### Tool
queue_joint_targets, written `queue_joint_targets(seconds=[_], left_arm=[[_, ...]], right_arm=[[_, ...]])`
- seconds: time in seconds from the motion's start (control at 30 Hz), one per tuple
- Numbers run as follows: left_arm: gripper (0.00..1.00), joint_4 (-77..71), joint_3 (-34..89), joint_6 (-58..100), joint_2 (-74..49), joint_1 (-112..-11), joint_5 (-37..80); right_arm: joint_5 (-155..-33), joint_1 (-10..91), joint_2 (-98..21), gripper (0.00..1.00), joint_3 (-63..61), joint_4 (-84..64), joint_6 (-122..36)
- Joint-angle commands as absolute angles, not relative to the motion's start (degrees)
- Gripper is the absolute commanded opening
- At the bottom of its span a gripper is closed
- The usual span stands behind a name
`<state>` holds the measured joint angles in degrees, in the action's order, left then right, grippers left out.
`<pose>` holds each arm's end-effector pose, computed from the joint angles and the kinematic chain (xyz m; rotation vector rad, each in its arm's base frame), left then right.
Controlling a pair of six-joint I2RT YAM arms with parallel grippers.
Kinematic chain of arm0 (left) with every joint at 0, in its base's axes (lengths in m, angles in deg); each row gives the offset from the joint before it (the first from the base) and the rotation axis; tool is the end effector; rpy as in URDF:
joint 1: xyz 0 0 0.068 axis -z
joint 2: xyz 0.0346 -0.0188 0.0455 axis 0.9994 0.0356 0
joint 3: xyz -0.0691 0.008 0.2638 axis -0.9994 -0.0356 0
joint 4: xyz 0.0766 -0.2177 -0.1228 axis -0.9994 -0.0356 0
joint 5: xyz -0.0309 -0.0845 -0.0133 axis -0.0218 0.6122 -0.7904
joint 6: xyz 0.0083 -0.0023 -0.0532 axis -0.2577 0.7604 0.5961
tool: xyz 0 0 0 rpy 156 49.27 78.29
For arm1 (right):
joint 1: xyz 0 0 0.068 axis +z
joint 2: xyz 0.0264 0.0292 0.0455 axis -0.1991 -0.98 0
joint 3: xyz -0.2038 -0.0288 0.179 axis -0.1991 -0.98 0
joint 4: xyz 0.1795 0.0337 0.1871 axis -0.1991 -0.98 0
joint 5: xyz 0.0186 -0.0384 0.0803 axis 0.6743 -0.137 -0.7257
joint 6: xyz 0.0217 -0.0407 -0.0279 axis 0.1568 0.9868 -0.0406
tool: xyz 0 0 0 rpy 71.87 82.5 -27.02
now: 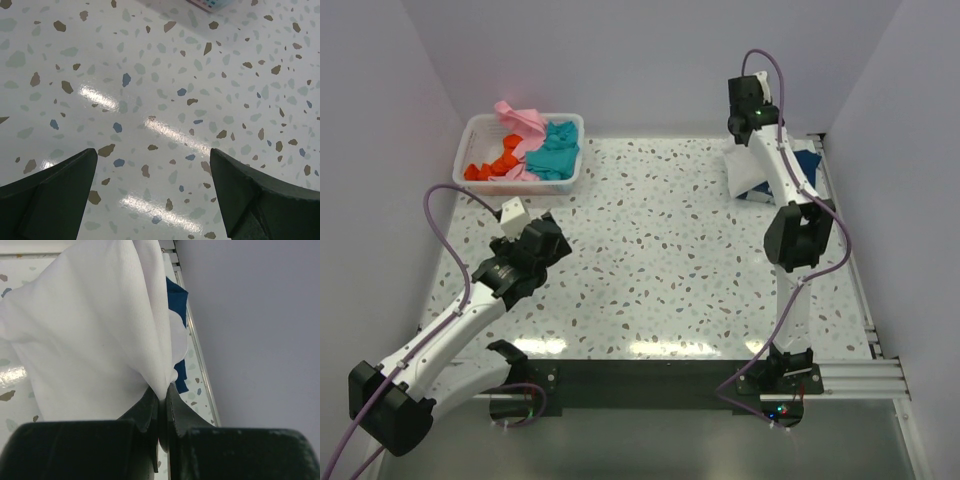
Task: Fold and stack the t-shirts
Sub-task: Neatly place the folded tshirt to the corner
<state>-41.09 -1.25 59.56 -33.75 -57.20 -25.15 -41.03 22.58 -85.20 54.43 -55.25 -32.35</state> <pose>0.1720 -0.0765 0.2681 -0.6632 2.0696 0.0102 0.4919 0.0704 0.3291 0.1120 2.1760 -0.8400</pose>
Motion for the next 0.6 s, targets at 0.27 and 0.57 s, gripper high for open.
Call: queue_joint_targets(seconds=[0.27,0.57], left_arm=[[1.0,-41.8,-0.4,60.4,-34.5,-57.5,-27.9],[1.0,-41.7,-0.3,60.6,-34.0,-57.5,-27.9]], right_arm=[[-41.7,20.1,-82.9,0.0,56.8,-54.9,-30.7],[-46.1,16.2,-83.6,0.0,52.5,-54.4,-33.6]])
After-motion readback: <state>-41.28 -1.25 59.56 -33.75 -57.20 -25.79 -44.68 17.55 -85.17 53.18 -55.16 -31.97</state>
